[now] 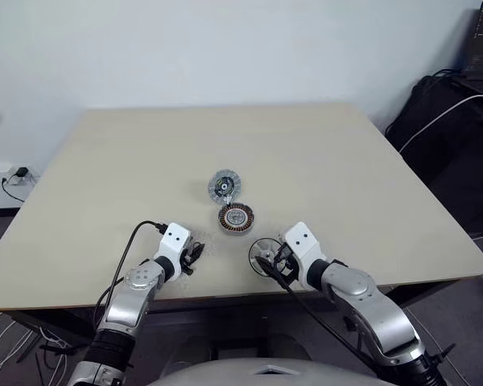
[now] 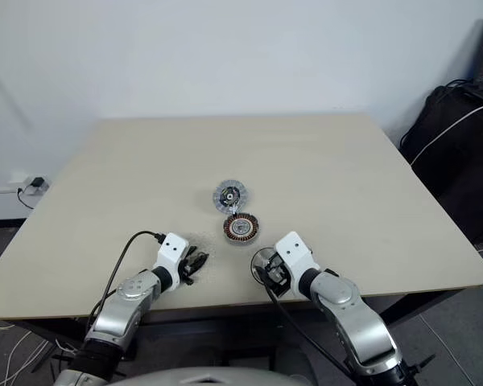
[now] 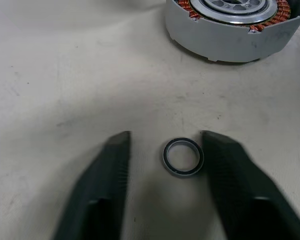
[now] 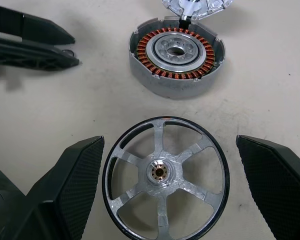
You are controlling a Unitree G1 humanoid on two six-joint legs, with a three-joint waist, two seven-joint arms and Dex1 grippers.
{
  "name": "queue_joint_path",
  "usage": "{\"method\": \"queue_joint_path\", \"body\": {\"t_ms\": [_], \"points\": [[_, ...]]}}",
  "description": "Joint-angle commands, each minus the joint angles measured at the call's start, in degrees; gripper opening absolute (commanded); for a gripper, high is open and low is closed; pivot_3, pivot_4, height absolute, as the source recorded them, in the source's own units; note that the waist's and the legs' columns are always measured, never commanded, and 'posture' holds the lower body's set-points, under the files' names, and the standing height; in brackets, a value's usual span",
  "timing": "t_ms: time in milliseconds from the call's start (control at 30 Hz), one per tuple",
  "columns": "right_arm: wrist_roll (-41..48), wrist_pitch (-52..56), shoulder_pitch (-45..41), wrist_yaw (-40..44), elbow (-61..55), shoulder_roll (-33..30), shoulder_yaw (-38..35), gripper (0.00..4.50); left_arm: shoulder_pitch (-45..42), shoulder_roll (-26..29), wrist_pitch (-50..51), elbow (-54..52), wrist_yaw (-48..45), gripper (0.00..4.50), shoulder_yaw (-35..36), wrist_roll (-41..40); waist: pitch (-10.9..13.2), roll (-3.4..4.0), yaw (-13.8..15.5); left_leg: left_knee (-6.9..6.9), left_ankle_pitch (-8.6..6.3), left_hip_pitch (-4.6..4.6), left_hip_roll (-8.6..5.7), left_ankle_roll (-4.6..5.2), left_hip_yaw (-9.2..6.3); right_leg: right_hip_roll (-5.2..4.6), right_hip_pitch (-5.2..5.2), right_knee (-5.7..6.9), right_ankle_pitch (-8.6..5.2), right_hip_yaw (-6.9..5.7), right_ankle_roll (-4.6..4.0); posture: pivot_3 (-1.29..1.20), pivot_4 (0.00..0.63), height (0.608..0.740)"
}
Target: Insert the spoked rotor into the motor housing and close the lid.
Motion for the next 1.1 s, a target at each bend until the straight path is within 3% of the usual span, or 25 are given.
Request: {"method": "queue_joint_path", "body": {"t_ms": [33, 67, 433, 800, 1100], "points": [[0.0, -1.5, -0.7, -0.3, -1.2, 0.5, -1.0, 4.50, -0.1, 0.8, 0.3, -0.8, 0.3, 0.87, 0.3, 0.8, 0.0, 0.00, 0.0, 0.00, 0.00, 0.00, 0.00, 0.00, 0.00, 0.00, 0.00, 0.00, 0.00, 0.00, 0.00, 0.00, 0.000, 0.740], [0.0, -1.5, -0.7, -0.3, -1.2, 0.5, -0.9, 4.50, 0.1, 0.9, 0.5, -1.3, 0.2, 0.66, 0.3, 0.8, 0.0, 0.00, 0.0, 0.00, 0.00, 0.00, 0.00, 0.00, 0.00, 0.00, 0.00, 0.00, 0.00, 0.00, 0.00, 0.00, 0.000, 0.740], [-0.2, -1.9, -1.8, 0.2, -0.2, 0.9, -0.5, 4.50, -4.5, -1.8, 3.1, -10.3, -3.3, 0.67, -0.4, -3.8, 0.0, -0.03, 0.2, 0.04, 0.00, -0.09, -0.01, 0.00, -0.03, -0.02, -0.01, -0.01, 0.01, -0.04, 0.00, 0.00, 0.000, 0.740], [-0.4, -2.3, -1.9, 0.1, 0.0, 1.1, -0.2, 4.50, -18.7, -8.2, -1.5, 6.8, -0.4, 0.67, -3.9, 0.7, 0.0, -0.05, 0.2, 0.06, 0.15, -0.22, -0.06, -0.24, -0.02, 0.00, 0.06, -0.01, 0.06, -0.03, -0.05, 0.00, 0.000, 0.740], [-0.8, -2.2, -0.5, -0.7, -1.2, 1.2, -0.1, 4.50, -24.8, -11.7, -6.0, 20.9, 1.0, 0.67, -4.0, 3.1, 0.0, -0.07, 0.2, 0.15, 0.16, -0.47, -0.09, -0.25, -0.08, 0.00, -0.12, -0.01, 0.19, -0.04, -0.21, 0.00, 0.000, 0.740]]}}
